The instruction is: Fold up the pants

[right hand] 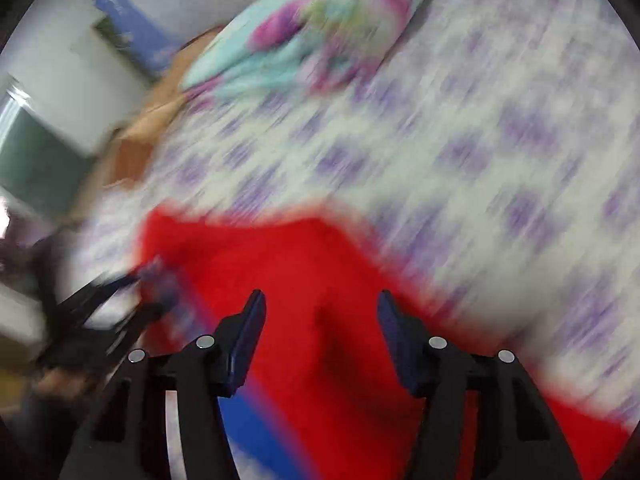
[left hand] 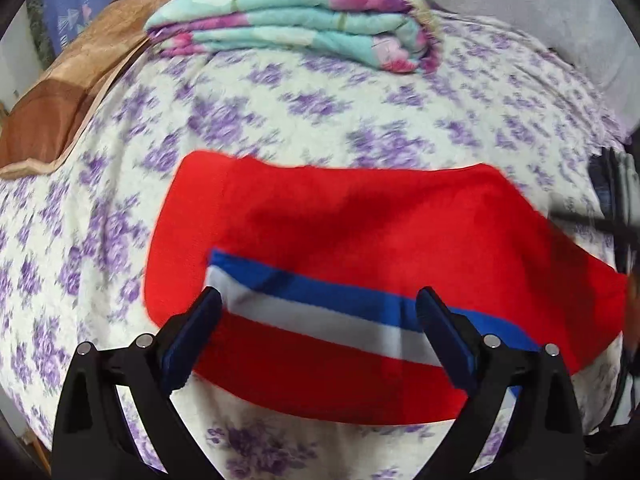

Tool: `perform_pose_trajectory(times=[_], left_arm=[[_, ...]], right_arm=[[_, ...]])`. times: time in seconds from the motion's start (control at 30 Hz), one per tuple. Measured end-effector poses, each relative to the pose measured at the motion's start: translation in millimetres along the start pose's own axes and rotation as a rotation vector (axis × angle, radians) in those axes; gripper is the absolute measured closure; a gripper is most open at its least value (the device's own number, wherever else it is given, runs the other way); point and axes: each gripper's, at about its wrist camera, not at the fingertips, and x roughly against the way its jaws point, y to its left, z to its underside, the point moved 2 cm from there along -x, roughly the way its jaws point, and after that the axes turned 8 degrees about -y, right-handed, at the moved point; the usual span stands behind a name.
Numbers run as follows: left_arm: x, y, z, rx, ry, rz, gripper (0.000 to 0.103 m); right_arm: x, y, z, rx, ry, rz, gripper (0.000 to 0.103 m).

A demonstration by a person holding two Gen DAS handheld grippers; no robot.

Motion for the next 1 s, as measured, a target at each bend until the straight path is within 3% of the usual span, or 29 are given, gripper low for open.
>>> perform_pose_trajectory(times=[0.03, 0.1, 0.13, 0.17, 0.2, 0.3, 0.33, 0.4, 0.43, 0.47, 0.5, 0.53, 0.57, 0.6, 0.63, 0.7, 0.77, 0.8, 0.83, 0.87, 0.93, 1.0], left_arm=[[-2.0, -3.2, 0.0, -0.023, 0.002, 0.001, 0.008], [-11.6, -1.9, 2.5, -0.047, 0.023, -0.03, 0.008], [-23.5, 6.6, 6.5, -0.026, 0.062, -0.045, 0.008], [-28.0, 11.4, 8.1, -0.007, 0.074, -0.029, 0.008], [-27.1, 12.3, 7.5, -0.006, 0.062, -0.024, 0.008], [-27.2, 8.6, 4.6, -0.028, 0.077, -0.045, 0.008], [-27.0, 8.1, 3.9, -0.023, 0.081, -0.051, 0.008], [-23.7, 5.6, -0.5, -0.003, 0.083, -0.068, 0.008], [-19.8, 2.2, -3.8, 0.013, 0.076, -0.068, 0.008], [-15.9, -1.4, -5.7, 0.02, 0.066, -0.055, 0.008], [-12.1, -6.7, -6.8, 0.017, 0.054, -0.03, 0.008], [-9.4, -15.4, -7.3, -0.007, 0.04, -0.003, 0.008], [-9.5, -21.3, -6.0, -0.034, 0.037, 0.0, 0.007], [-13.6, -26.6, -3.2, -0.075, 0.047, -0.014, 0.007], [-19.2, -28.7, -0.2, -0.103, 0.062, -0.038, 0.007], [-36.5, -20.5, 11.8, -0.103, 0.134, -0.09, 0.005], [-33.4, -11.4, 12.6, -0.039, 0.122, -0.048, 0.006], [-30.1, -9.5, 12.0, -0.028, 0.119, -0.054, 0.007], [-26.0, -10.1, 10.5, -0.033, 0.115, -0.063, 0.007], [-22.5, -12.0, 9.3, -0.043, 0.106, -0.073, 0.007], [-12.1, -18.3, 7.2, -0.082, 0.069, -0.102, 0.007], [-2.7, -26.5, 7.9, -0.103, 0.048, -0.076, 0.007]], right_arm=[[2.3, -8.6, 15.7, 0.019, 0.03, 0.033, 0.046], [8.8, -36.4, 39.4, 0.034, 0.057, 0.201, 0.045], [25.7, -65.9, 52.2, -0.034, 0.037, 0.216, 0.056], [48.4, -90.0, 60.2, -0.119, -0.01, 0.191, 0.06], [65.6, -107.3, 66.1, -0.169, -0.036, 0.235, 0.06], [136.7, -172.2, 89.9, -0.319, -0.143, 0.526, 0.056], [154.6, -187.5, 97.2, -0.379, -0.158, 0.598, 0.069], [171.7, -180.2, 98.5, -0.421, -0.225, 0.642, 0.049], [174.4, -160.4, 95.8, -0.389, -0.282, 0.642, 0.031], [168.6, -140.3, 94.2, -0.335, -0.303, 0.548, 0.025], [154.5, -123.0, 96.4, -0.285, -0.267, 0.396, 0.022], [140.5, -109.2, 99.7, -0.257, -0.207, 0.299, 0.021], [122.4, -95.9, 104.5, -0.222, -0.123, 0.232, 0.021], [109.6, -88.0, 110.9, -0.176, -0.053, 0.224, 0.021], [103.9, -87.7, 123.4, -0.108, -0.007, 0.289, 0.021], [116.5, -109.2, 139.9, -0.101, -0.001, 0.396, 0.023], [158.7, -143.8, 153.2, -0.242, -0.085, 0.458, 0.032], [173.7, -151.3, 155.4, -0.282, -0.112, 0.493, 0.043], [193.6, -155.3, 159.9, -0.346, -0.166, 0.503, 0.046], [211.0, -156.1, 162.6, -0.379, -0.218, 0.52, 0.043], [230.0, -154.5, 169.3, -0.387, -0.27, 0.562, 0.026], [236.9, -156.3, 184.8, -0.432, -0.274, 0.614, 0.026]])
